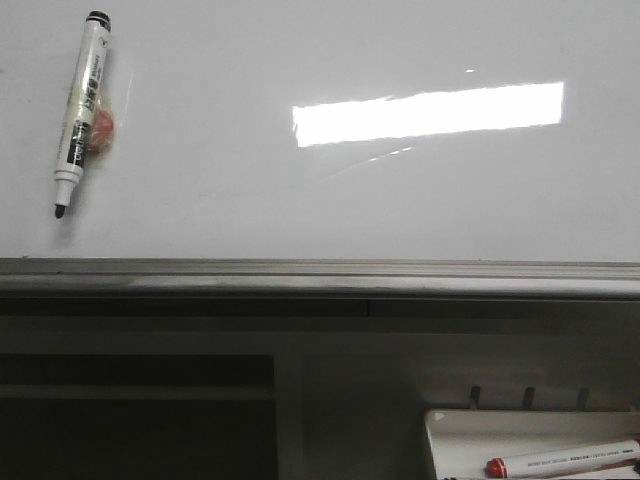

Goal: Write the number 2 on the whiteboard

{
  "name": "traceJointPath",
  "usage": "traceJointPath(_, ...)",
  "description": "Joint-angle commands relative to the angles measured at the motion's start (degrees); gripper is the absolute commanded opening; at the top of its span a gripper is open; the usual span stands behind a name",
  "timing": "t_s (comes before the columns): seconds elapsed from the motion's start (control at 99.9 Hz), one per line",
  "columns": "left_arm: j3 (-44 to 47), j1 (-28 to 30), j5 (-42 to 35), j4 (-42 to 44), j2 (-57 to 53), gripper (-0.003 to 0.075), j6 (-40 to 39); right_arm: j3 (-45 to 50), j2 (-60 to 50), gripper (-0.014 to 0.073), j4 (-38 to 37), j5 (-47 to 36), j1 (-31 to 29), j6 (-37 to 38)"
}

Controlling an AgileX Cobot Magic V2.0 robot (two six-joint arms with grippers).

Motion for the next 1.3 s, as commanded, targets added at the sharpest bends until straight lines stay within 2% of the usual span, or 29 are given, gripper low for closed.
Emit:
traceJointPath(0.0, 0.6, 0.2, -3.7, -0.1, -1.5, -0.0020, -0.4, 1.4, -1.2, -0.0062, 0.2, -0.9, -0.3, -0.1)
traceJointPath(0.901, 0.6, 0.0, -3.9, 0.4, -1.5, -0.0020, -0.4, 1.4, -1.2, -0.0062, 0.2, -1.2, -0.3, -0.1)
traceJointPath(0.951, 0.6, 0.0, -5.5, 0.0, -1.5, -0.0020, -0.4, 1.4, -1.2, -0.0062, 0.2, -2.5, -0.3, -0.1)
traceJointPath(1.051, 0.6, 0.0, -13.4, -2.3, -1.5, -0.0020, -0.4, 1.4, -1.2, -0.0062, 0.2, -8.6, -0.3, -0.1)
traceJointPath(1.182, 0.6, 0.0, -27.0, -4.8, -1.5, -0.0020, -0.4, 1.4, -1.2, -0.0062, 0.2, -22.5, -0.3, -0.1)
traceJointPath(1.292, 0.6, 0.1, -33.8, -4.8, -1.5, -0.0020, -0.4, 1.4, -1.2, -0.0062, 0.2, -31.0, -0.3, -0.1)
